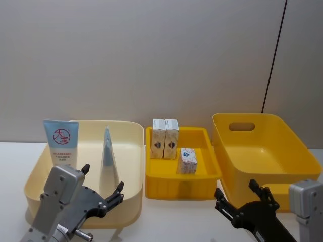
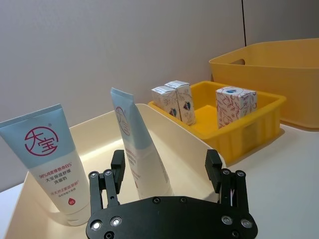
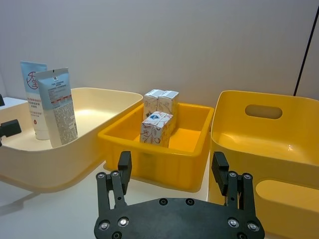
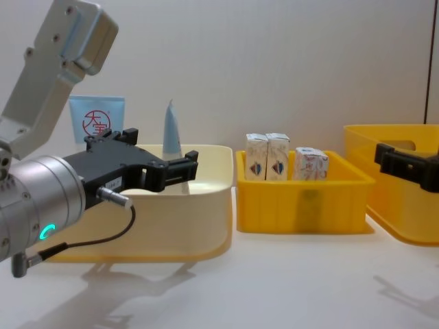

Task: Bimanual collaborative sorting of washing and personal care products

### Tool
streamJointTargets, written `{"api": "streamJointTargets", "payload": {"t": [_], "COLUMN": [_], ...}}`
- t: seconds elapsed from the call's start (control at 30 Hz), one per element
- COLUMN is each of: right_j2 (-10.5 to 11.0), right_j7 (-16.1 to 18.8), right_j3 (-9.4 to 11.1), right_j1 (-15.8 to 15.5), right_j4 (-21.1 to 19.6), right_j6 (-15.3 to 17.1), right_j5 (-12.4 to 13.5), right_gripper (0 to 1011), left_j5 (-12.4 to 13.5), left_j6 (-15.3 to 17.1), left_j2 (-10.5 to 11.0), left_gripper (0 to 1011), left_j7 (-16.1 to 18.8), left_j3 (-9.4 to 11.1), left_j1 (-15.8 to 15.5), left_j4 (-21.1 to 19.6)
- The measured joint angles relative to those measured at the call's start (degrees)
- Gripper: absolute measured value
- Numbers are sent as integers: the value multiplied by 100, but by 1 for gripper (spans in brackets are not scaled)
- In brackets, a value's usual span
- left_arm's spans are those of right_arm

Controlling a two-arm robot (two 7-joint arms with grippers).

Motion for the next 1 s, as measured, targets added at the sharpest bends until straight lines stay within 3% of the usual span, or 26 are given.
{"api": "streamJointTargets", "payload": {"t": [0.57, 0.83, 1.0], "right_j2": [-9, -89, -302], "right_j7": [12, 87, 68], "right_j3": [-15, -211, -403], "right_j1": [49, 446, 922], "right_j4": [-13, -115, -105], "right_j6": [73, 725, 1445], "right_j5": [-3, -26, -41], "right_gripper": [1001, 1001, 1001], "left_j5": [0, 0, 0], "left_j6": [0, 0, 0], "left_j2": [0, 0, 0], "left_gripper": [1003, 1003, 1003], "left_j7": [0, 0, 0], "left_j3": [0, 0, 0], "left_j1": [0, 0, 0], "left_j4": [0, 0, 0]}}
